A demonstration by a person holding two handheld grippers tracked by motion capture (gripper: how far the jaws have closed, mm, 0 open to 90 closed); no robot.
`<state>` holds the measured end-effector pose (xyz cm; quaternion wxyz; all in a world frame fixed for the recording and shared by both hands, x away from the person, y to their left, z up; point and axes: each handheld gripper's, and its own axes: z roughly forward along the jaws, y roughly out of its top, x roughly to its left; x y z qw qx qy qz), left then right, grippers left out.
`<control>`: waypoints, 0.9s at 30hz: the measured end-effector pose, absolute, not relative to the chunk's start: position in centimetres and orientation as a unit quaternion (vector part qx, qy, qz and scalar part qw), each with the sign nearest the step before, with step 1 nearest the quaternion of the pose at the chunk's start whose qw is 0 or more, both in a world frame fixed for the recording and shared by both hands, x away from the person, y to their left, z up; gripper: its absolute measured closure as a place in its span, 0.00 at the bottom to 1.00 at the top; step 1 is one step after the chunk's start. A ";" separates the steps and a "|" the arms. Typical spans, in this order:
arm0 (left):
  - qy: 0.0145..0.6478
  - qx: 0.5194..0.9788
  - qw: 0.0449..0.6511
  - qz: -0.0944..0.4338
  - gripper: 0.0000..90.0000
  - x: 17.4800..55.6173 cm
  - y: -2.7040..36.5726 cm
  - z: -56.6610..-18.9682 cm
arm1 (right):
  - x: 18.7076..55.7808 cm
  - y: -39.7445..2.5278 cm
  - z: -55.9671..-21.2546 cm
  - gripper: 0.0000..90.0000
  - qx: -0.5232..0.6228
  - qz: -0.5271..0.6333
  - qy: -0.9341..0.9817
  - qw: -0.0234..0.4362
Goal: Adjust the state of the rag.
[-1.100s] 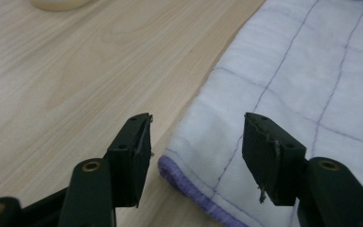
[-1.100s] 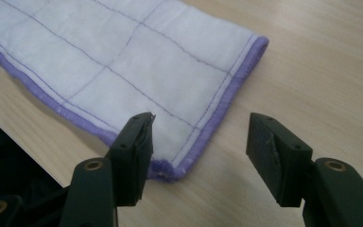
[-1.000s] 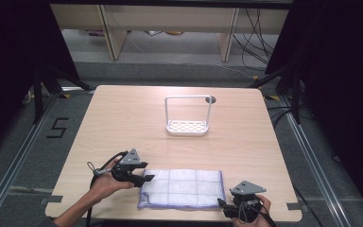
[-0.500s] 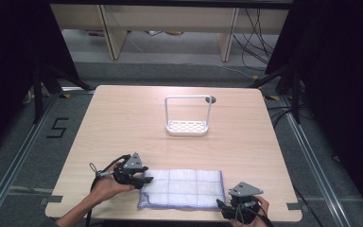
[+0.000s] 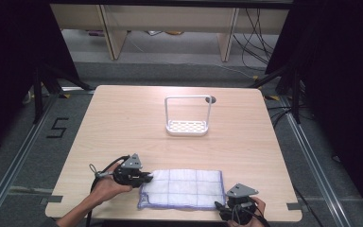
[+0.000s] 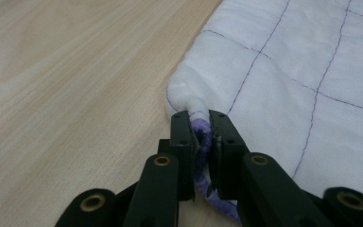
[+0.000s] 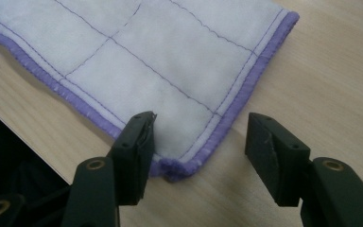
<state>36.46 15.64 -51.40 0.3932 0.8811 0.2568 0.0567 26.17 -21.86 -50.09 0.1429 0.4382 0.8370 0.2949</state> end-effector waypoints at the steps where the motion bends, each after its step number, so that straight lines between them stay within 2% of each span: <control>1: 0.253 0.882 0.393 0.065 0.91 36.3 15.5 -51.4 | 26.2 -22.0 -50.2 0.58 0.435 0.298 0.838 0.141; 10: 0.250 0.883 0.391 0.074 0.91 36.2 15.5 -51.4 | 26.1 -21.9 -50.2 0.73 0.428 0.308 0.841 0.126; 11: 0.250 0.883 0.392 0.074 0.91 36.2 15.5 -51.4 | 26.0 -21.9 -50.1 0.83 0.426 0.312 0.842 0.111; 14: 0.243 0.886 0.389 0.076 0.91 36.1 15.6 -51.3 | 26.0 -21.8 -50.1 0.89 0.418 0.318 0.844 0.103; 16: 0.242 0.887 0.387 0.076 0.92 36.1 15.6 -51.3 | 26.1 -21.8 -50.2 0.91 0.403 0.324 0.848 0.116; 20: 0.245 0.885 0.389 0.072 0.92 36.0 15.9 -51.1 | 26.6 -22.1 -49.6 0.92 0.406 0.331 0.845 0.107; 27: 0.248 0.870 0.421 0.071 0.92 34.8 16.8 -49.6 | 29.6 -21.6 -47.6 0.93 0.385 0.344 0.848 0.120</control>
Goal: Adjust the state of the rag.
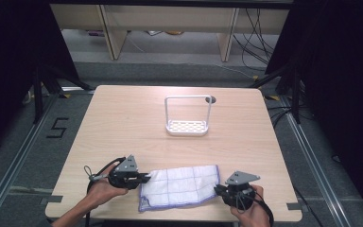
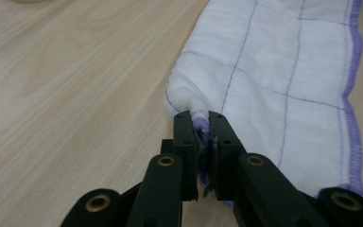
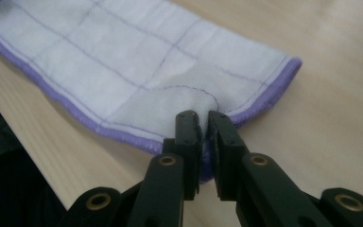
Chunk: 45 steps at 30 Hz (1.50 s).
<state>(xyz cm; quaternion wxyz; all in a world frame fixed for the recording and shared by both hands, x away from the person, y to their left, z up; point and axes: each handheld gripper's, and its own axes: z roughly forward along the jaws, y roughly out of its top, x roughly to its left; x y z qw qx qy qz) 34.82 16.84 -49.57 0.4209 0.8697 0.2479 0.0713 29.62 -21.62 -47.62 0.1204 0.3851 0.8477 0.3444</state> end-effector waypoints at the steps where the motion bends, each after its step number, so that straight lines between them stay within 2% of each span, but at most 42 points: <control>1: 0.248 0.870 0.421 0.071 0.92 34.8 16.8 -49.6 | 29.6 -21.6 -47.6 0.93 0.385 0.344 0.848 0.120; 5: 0.242 0.860 0.446 0.050 0.92 33.0 17.3 -48.8 | 32.3 -20.5 -45.1 0.93 0.358 0.333 0.861 0.138; 9: 0.239 0.857 0.456 0.035 0.92 31.7 17.2 -48.5 | 34.6 -19.7 -44.4 0.93 0.346 0.326 0.869 0.140; 10: 0.229 0.854 0.467 0.020 0.92 31.0 16.9 -48.2 | 36.2 -19.0 -44.4 0.93 0.341 0.321 0.872 0.141; 15: 0.220 0.854 0.471 0.013 0.92 29.4 16.2 -47.6 | 39.6 -17.4 -44.8 0.93 0.327 0.302 0.886 0.133; 21: 0.210 0.857 0.471 -0.005 0.92 29.3 14.6 -48.3 | 42.7 -15.1 -45.2 0.93 0.310 0.288 0.895 0.138; 32: 0.194 0.866 0.460 -0.025 0.91 29.7 10.3 -49.6 | 46.6 -12.9 -47.1 0.92 0.300 0.260 0.905 0.150; 35: 0.200 0.864 0.461 -0.034 0.90 29.5 9.7 -49.9 | 47.2 -12.9 -47.8 0.88 0.304 0.251 0.908 0.141; 37: 0.192 0.865 0.462 -0.035 0.88 29.6 9.7 -50.0 | 47.4 -13.1 -47.9 0.79 0.315 0.241 0.907 0.141; 39: 0.193 0.865 0.462 -0.034 0.83 29.6 10.1 -50.0 | 47.3 -13.5 -47.9 0.75 0.317 0.232 0.906 0.160; 43: 0.204 0.856 0.473 -0.037 0.69 29.7 10.4 -49.6 | 47.0 -14.2 -47.5 0.68 0.335 0.249 0.892 0.172; 45: 0.215 0.849 0.483 -0.014 0.61 30.2 11.1 -48.7 | 46.4 -15.1 -46.8 0.62 0.358 0.270 0.875 0.185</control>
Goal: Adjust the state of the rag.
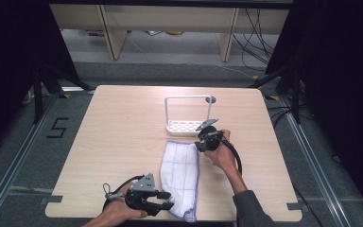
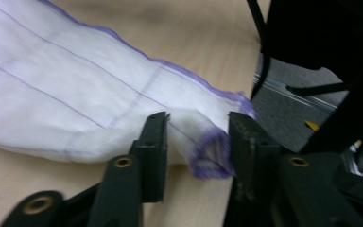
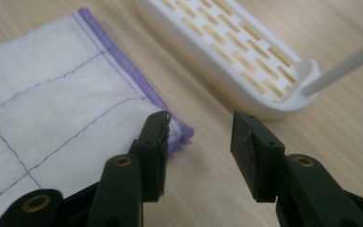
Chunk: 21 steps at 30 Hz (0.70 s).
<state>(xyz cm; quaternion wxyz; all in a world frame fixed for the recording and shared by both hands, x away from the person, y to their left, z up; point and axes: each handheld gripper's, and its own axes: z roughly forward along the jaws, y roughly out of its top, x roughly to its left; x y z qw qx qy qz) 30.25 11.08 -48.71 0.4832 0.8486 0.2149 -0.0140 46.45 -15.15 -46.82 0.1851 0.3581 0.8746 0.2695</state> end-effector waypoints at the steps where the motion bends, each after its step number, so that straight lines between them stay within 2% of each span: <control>1: 0.223 0.845 0.486 -0.011 0.60 30.6 11.3 -48.4 | 46.1 -15.4 -46.6 0.62 0.369 0.274 0.869 0.185; 9: 0.257 0.830 0.496 0.005 0.57 34.3 12.1 -47.6 | 45.6 -16.3 -46.8 0.55 0.397 0.282 0.856 0.174; 12: 0.258 0.827 0.499 -0.014 0.55 34.6 12.5 -47.6 | 45.5 -16.2 -46.8 0.55 0.399 0.283 0.855 0.171; 21: 0.270 0.833 0.483 0.021 0.54 36.6 12.5 -47.0 | 45.3 -15.9 -46.7 0.55 0.404 0.285 0.854 0.164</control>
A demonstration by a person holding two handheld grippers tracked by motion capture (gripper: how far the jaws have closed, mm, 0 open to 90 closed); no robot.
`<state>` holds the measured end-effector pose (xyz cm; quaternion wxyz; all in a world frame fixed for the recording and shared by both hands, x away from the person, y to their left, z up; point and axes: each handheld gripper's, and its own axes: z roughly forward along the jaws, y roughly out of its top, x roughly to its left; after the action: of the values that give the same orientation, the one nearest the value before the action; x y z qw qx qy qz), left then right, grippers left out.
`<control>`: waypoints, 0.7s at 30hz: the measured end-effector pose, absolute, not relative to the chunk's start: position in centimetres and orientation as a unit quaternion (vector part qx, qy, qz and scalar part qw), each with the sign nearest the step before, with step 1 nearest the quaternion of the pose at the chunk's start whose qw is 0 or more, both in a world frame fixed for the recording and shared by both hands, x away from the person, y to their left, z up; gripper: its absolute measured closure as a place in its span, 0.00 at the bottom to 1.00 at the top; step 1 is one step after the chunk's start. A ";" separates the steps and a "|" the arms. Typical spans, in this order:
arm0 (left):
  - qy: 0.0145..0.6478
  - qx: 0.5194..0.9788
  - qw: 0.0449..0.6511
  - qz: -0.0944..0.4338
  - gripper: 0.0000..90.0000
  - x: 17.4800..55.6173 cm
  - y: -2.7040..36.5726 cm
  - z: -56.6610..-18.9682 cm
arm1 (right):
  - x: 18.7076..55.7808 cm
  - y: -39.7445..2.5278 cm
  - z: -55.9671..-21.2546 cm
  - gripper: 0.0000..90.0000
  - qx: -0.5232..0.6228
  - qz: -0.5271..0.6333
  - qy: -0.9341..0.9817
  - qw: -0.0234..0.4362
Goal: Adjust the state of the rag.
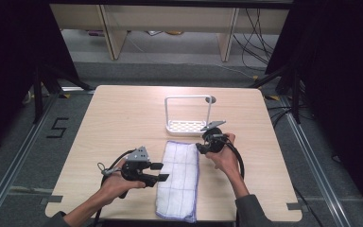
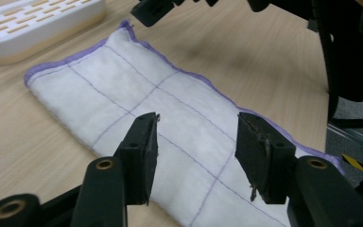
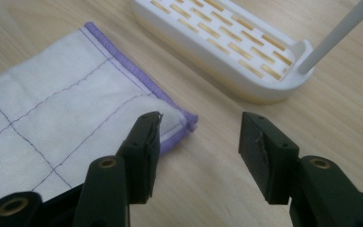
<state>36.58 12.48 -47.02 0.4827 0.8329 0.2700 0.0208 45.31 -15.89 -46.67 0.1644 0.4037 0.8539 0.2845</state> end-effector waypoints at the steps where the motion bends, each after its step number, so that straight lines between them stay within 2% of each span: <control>1: 0.270 0.833 0.483 0.021 0.54 36.6 12.5 -47.0 | 45.3 -15.9 -46.7 0.55 0.404 0.285 0.854 0.164; 6: 0.294 0.831 0.470 0.050 0.53 39.0 12.4 -47.4 | 45.6 -15.8 -46.8 0.54 0.411 0.285 0.849 0.172; 13: 0.331 0.827 0.448 0.073 0.53 42.8 12.0 -48.1 | 46.0 -15.6 -47.2 0.52 0.418 0.285 0.848 0.157; 21: 0.332 0.840 0.418 0.096 0.51 45.5 10.7 -48.8 | 46.7 -16.1 -47.6 0.49 0.432 0.291 0.839 0.160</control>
<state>45.52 10.68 -48.77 0.4182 0.8401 0.3317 0.0962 46.69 -16.09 -47.60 0.1596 0.4323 0.8385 0.2907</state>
